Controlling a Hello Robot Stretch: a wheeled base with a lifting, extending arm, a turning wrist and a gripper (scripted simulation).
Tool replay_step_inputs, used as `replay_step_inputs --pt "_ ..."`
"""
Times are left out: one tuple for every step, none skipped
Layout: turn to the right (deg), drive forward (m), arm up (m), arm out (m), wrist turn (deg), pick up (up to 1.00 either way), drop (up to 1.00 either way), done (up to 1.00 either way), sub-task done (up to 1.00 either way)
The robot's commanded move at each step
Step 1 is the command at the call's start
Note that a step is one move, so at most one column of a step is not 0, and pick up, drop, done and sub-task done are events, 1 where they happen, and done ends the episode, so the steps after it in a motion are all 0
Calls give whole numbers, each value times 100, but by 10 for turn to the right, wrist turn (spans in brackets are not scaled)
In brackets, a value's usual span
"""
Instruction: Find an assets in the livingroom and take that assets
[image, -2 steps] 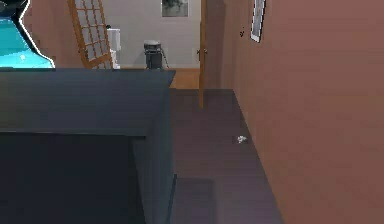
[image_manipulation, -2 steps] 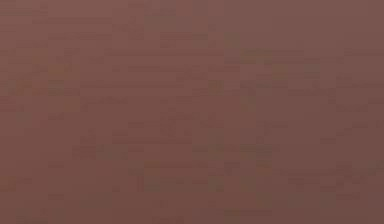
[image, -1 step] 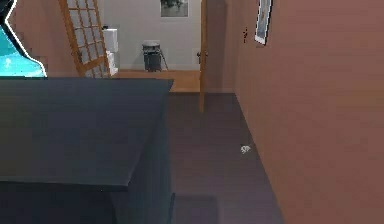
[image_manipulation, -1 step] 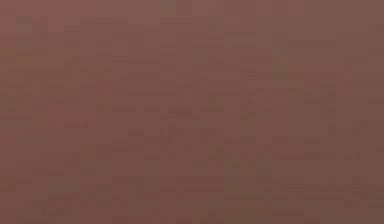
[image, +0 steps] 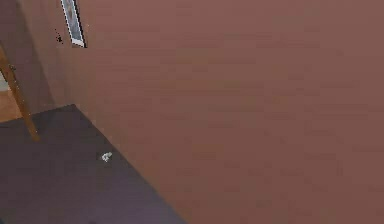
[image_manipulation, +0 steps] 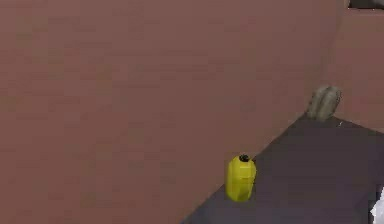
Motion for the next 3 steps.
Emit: replay_step_inputs --pt "0 40 0 0 0 0 0 0 0" --pt "-450 0 0 0 0 0 0 0 0" --pt "-90 0 0 0 0 0 0 0 0"
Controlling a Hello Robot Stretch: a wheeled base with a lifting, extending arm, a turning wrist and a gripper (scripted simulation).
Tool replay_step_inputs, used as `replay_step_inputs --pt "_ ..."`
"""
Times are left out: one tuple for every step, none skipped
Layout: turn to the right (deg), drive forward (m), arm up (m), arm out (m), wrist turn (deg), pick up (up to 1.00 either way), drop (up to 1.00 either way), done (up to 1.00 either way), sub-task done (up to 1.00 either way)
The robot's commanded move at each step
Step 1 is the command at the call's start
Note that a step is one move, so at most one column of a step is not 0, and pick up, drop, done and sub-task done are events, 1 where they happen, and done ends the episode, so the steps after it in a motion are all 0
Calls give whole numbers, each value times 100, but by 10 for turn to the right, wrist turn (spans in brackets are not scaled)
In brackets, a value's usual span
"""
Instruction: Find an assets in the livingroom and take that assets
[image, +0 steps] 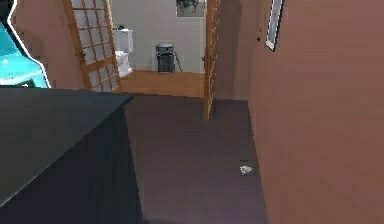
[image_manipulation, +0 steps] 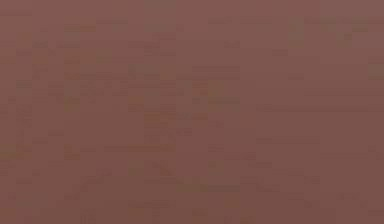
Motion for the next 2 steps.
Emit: replay_step_inputs --pt "0 100 0 0 0 0 0 0 0" --pt "-30 0 0 0 0 0 0 0 0"
